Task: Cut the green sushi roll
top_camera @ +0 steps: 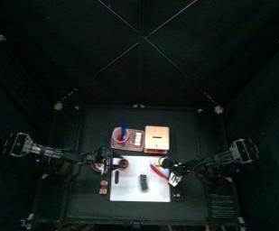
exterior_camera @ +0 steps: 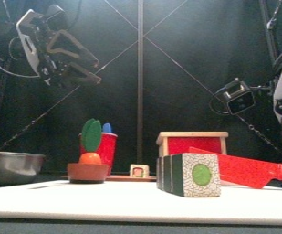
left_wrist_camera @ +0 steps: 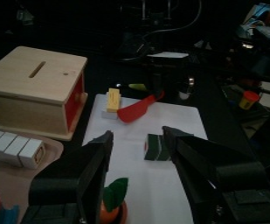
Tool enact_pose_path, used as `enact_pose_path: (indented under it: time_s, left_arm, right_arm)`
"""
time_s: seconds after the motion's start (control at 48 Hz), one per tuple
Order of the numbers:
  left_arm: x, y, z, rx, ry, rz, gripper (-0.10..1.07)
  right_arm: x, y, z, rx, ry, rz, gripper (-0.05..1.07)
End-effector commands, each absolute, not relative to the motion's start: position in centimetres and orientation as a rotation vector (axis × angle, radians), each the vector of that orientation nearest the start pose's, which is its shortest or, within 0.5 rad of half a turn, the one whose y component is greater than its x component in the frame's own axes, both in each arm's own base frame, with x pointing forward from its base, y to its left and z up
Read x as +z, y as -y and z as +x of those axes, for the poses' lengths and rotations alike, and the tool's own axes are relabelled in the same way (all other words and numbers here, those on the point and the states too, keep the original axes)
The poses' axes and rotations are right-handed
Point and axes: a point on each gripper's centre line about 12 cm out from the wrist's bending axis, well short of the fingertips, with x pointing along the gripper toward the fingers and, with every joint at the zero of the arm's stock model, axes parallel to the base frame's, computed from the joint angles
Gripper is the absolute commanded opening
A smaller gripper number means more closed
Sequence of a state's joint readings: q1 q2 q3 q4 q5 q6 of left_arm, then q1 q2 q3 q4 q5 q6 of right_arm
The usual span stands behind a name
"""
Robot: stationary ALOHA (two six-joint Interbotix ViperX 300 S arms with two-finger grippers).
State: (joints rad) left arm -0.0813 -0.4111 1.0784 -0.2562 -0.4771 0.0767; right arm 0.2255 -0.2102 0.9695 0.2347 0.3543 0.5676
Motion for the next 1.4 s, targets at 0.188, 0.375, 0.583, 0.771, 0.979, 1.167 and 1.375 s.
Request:
enact_pose_path:
  time_s: [0.188, 0.375, 0.583, 0.771, 0.979, 1.167, 1.375]
  left_arm:
    - [23.2, 1.6, 29.5, 0.014, -0.168, -0.097, 0.86]
    - [22.9, 3.7, 30.5, -0.072, -0.248, -0.057, 0.87]
    - [21.4, 5.3, 32.5, -0.109, -0.35, -0.057, 0.88]
    - [20.8, 6.3, 34.4, -0.129, -0.378, -0.047, 0.9]
    - [20.4, 6.8, 36.6, -0.13, -0.387, -0.045, 0.91]
    - [19.9, 7.3, 38.2, -0.135, -0.416, -0.044, 0.9]
    - [18.9, 7.7, 39.0, -0.148, -0.526, -0.042, 0.89]
  right_arm:
    - [15.7, -7.9, 28.1, -0.092, -1.096, 0.524, 0.48]
    - [17.8, -7.8, 29.5, -0.074, -1.089, 0.411, 0.48]
    - [18.9, -8.1, 30.7, -0.06, -1.059, 0.384, 0.48]
    - [19.4, -8.9, 31.6, -0.04, -1.047, 0.377, 0.48]
    - [19.1, -9.6, 32.4, -0.03, -1.06, 0.359, 0.48]
    - [18.7, -9.9, 32.7, -0.028, -1.07, 0.354, 0.48]
    - [18.8, -9.9, 32.8, -0.026, -1.065, 0.354, 0.48]
